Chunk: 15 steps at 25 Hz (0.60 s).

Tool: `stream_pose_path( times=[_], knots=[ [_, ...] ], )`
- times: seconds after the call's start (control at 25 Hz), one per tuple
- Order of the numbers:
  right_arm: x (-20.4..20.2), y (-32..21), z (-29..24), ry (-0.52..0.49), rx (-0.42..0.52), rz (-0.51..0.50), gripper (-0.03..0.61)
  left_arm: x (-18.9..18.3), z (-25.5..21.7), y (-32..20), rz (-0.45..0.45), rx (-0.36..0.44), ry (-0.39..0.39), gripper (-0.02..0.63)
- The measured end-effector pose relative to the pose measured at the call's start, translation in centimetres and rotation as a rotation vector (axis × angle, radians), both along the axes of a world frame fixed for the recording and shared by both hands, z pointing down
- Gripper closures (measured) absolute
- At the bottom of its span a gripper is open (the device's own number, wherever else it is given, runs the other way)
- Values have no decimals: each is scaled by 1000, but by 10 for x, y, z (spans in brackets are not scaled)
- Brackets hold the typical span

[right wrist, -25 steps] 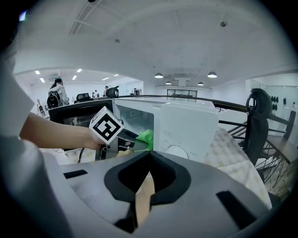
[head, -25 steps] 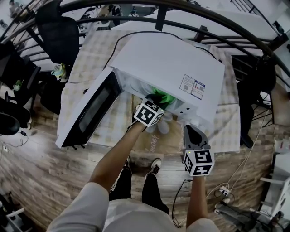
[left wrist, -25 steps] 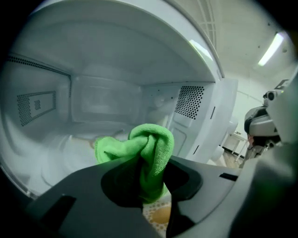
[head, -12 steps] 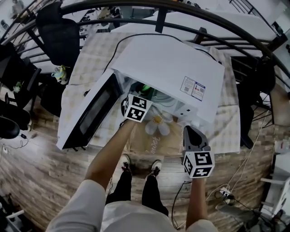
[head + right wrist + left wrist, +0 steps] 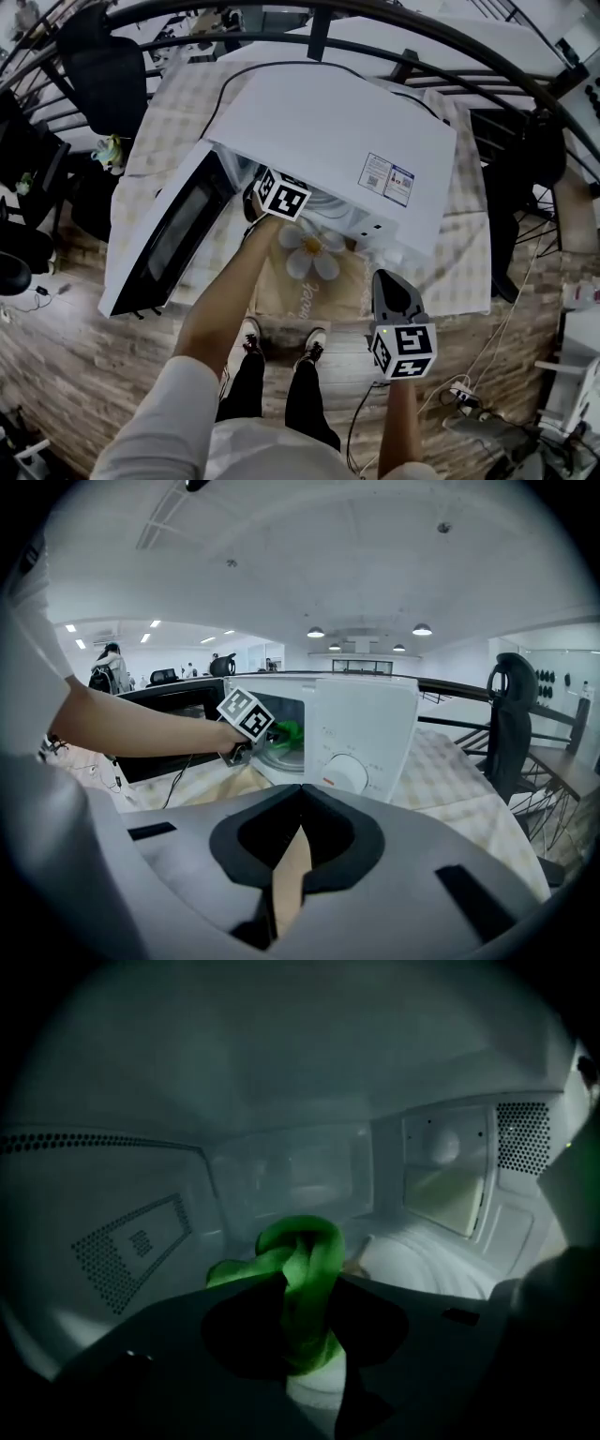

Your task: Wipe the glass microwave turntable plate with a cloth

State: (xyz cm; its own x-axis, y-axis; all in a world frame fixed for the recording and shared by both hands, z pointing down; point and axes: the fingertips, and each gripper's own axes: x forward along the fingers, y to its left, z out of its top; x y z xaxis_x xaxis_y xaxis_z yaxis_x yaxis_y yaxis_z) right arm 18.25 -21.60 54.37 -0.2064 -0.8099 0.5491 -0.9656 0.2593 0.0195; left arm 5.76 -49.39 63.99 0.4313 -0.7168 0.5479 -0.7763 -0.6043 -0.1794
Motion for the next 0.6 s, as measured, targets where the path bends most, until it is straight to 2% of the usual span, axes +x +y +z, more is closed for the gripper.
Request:
stream_pose_path(
  times=[0.12,0.2,0.32,0.4,0.48,0.6],
  knots=[
    [7,1,-6,-21,20,30,566,29,-2,12,107,43,-33,483],
    [9,0,-8,-27,26,33,566,54,-3,26,211,58,-37,484],
    [7,-2,-11,-25,29,28,566,91,-5,58,381,52,-14,485],
    [5,-3,-15,-25,33,24,566,105,-5,77,447,44,-19,485],
    [2,-4,-21,-23,40,18,566,102,-4,86,454,39,-44,485],
    [-2,-6,-32,-18,55,7,566,71,-2,81,360,12,-54,485]
  ],
)
